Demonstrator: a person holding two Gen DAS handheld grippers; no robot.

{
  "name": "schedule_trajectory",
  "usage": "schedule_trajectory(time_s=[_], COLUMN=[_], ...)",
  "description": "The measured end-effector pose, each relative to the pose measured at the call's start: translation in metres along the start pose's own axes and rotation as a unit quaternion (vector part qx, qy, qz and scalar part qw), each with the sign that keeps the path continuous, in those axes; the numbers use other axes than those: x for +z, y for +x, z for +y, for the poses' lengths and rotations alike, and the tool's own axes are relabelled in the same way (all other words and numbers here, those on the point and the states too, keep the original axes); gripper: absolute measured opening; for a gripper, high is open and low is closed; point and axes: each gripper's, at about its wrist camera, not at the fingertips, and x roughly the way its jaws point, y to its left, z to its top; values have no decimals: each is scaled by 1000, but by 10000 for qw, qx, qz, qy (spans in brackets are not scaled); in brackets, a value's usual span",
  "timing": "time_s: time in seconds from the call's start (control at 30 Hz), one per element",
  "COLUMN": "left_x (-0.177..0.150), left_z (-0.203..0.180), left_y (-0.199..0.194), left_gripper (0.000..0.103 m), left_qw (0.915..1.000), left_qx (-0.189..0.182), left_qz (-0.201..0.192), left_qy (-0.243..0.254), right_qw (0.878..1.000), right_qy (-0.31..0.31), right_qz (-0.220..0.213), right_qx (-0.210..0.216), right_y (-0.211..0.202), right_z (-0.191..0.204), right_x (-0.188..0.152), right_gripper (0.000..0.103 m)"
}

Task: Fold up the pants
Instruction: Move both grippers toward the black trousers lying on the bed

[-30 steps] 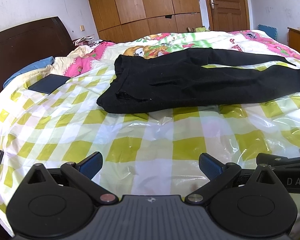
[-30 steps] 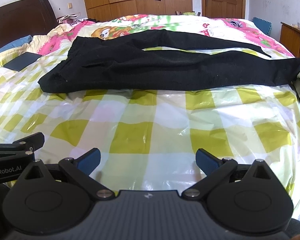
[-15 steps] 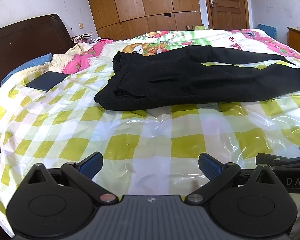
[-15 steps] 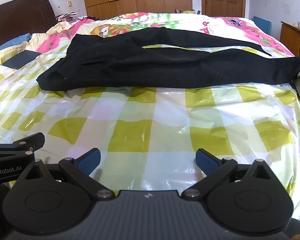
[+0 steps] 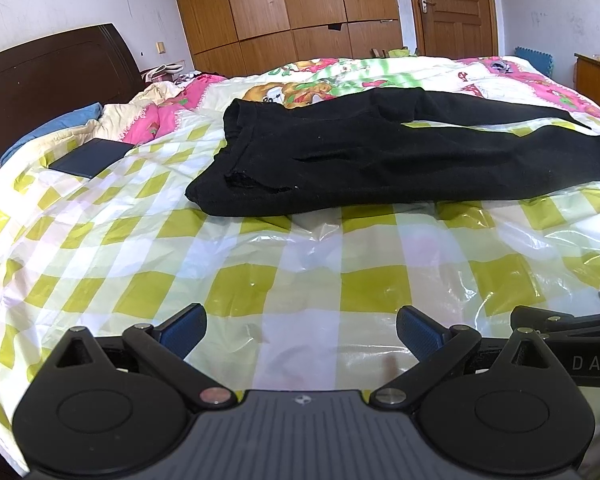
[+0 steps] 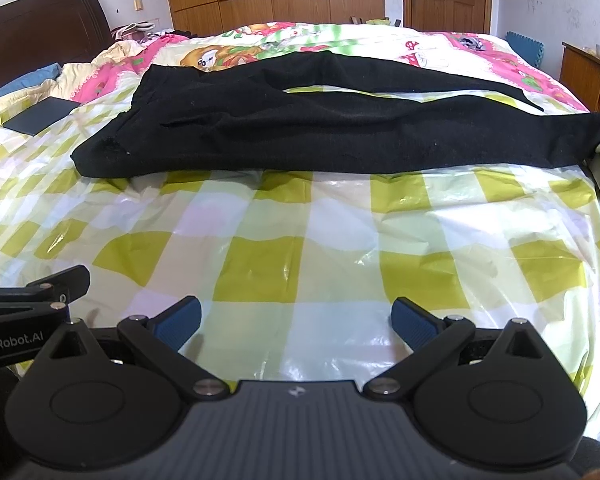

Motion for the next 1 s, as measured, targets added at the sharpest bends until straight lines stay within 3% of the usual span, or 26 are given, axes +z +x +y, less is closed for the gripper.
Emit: schedule_trajectory(time_s=[1.0], left_x=[10], left_z=[10], left_y=[24], left_gripper=[103], left_qw=[9996], left_qx=[-139], left_qz=[41], left_qy=[-251], right_qw=[9997], right_qy=[-199], right_qz=[22], right_qx=[-131], right_y=[17], right_z=[12], right_x=[20], right_gripper=[101])
